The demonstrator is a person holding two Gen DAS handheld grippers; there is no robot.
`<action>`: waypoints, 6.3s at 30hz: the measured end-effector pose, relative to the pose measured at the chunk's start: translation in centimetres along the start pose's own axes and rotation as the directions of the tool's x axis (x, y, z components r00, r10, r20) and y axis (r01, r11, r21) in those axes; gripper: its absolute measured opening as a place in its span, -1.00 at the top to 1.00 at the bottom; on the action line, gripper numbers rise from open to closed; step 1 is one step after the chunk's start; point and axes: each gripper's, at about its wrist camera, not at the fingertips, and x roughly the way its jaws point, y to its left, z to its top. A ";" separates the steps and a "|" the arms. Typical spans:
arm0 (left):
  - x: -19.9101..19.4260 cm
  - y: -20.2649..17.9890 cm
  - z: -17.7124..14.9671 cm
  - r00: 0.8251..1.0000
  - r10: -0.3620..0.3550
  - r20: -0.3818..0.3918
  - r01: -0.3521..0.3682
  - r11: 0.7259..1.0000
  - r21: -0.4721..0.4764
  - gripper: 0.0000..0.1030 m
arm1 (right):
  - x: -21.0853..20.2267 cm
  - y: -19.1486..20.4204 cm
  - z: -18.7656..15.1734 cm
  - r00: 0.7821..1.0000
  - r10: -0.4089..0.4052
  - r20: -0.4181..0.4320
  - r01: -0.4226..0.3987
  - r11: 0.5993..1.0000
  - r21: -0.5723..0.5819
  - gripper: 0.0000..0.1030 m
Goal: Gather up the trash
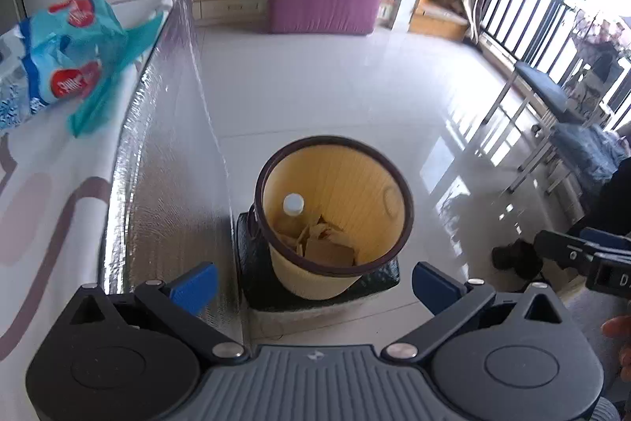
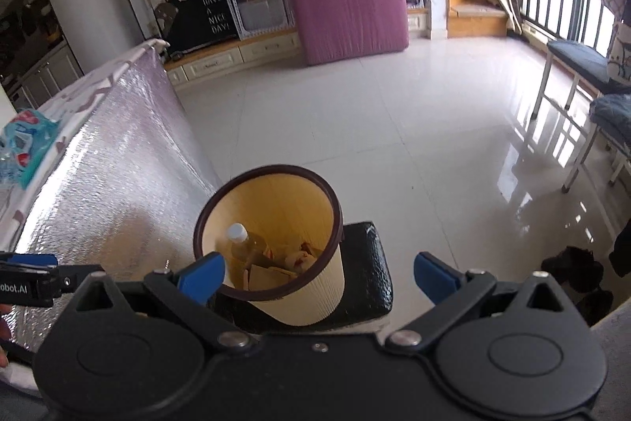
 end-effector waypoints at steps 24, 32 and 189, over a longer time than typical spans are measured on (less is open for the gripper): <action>-10.5 7.4 -1.2 0.916 0.138 0.377 -0.063 0.976 -0.206 -1.00 | -5.3 9.0 -0.1 0.945 0.185 0.268 -0.158 0.980 -0.119 -1.00; -10.6 14.3 -1.5 0.892 0.248 0.378 -0.078 0.908 -0.412 -1.00 | -3.9 15.9 2.8 0.903 0.293 0.316 -0.243 0.952 -0.188 -1.00; -10.1 30.1 -5.3 0.821 0.193 0.537 0.230 0.749 -0.621 0.79 | 15.3 46.3 8.3 0.893 0.436 -0.109 -0.386 0.620 -0.683 -1.00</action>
